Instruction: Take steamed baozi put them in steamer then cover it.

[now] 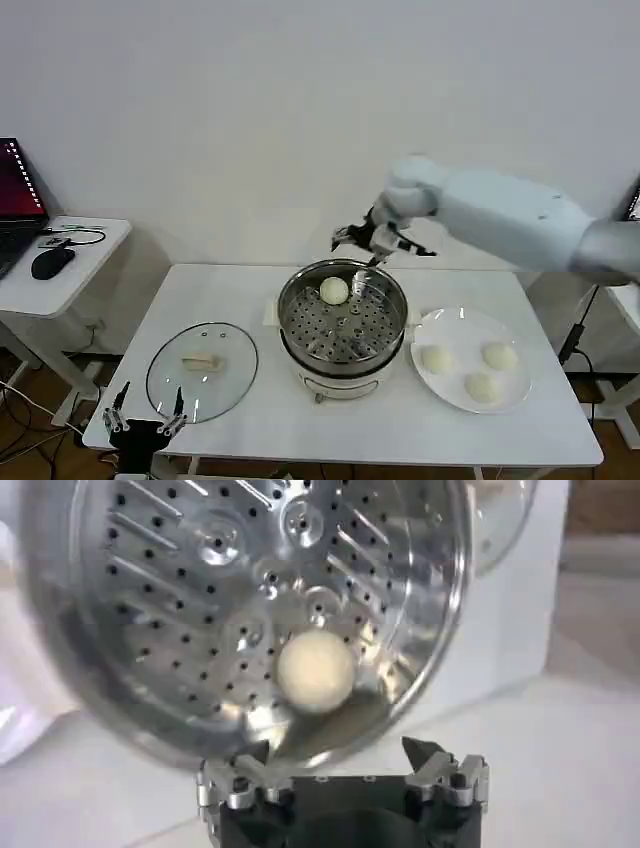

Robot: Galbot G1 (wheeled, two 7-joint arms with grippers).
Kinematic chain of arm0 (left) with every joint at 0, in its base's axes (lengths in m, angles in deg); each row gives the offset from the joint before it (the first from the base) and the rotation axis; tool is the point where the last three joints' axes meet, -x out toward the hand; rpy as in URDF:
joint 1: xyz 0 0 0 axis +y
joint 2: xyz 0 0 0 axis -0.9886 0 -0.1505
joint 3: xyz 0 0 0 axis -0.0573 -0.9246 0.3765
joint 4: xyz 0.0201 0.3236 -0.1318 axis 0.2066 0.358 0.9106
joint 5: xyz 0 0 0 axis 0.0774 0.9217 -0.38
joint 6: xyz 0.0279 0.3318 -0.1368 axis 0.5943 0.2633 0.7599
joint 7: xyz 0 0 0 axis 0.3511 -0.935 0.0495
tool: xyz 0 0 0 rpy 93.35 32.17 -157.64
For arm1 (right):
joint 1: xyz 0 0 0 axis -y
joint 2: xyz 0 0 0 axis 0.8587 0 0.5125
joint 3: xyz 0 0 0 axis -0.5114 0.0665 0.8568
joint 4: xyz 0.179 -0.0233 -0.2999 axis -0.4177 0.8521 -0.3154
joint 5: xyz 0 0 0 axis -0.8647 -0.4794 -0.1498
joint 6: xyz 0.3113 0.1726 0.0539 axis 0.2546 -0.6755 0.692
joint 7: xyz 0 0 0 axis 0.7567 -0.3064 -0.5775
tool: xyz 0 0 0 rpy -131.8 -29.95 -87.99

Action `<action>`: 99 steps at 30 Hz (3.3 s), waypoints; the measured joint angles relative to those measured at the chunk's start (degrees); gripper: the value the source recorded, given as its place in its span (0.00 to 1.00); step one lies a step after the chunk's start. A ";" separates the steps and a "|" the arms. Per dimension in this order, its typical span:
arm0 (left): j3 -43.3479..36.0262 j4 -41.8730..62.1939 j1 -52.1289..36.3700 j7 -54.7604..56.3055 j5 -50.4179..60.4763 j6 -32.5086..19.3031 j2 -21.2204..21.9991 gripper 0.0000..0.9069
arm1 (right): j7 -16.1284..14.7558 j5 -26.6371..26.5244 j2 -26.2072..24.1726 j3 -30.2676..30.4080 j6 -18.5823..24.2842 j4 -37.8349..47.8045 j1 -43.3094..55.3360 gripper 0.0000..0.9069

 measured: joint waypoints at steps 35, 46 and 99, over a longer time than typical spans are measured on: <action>-0.02 -1.05 -2.02 -1.23 0.25 1.64 -2.49 1.00 | -3.41 -5.53 -23.64 -15.92 -23.93 -8.77 -32.19 1.00; 0.61 -0.52 -1.92 -1.24 0.44 1.68 -2.16 1.00 | -1.95 -5.69 -17.50 -17.48 -25.79 -4.18 -35.40 1.00; 0.21 -0.75 -2.41 -1.50 0.14 2.05 -3.51 1.00 | -1.40 -18.31 -16.56 -3.13 -32.04 -9.06 -5.86 0.62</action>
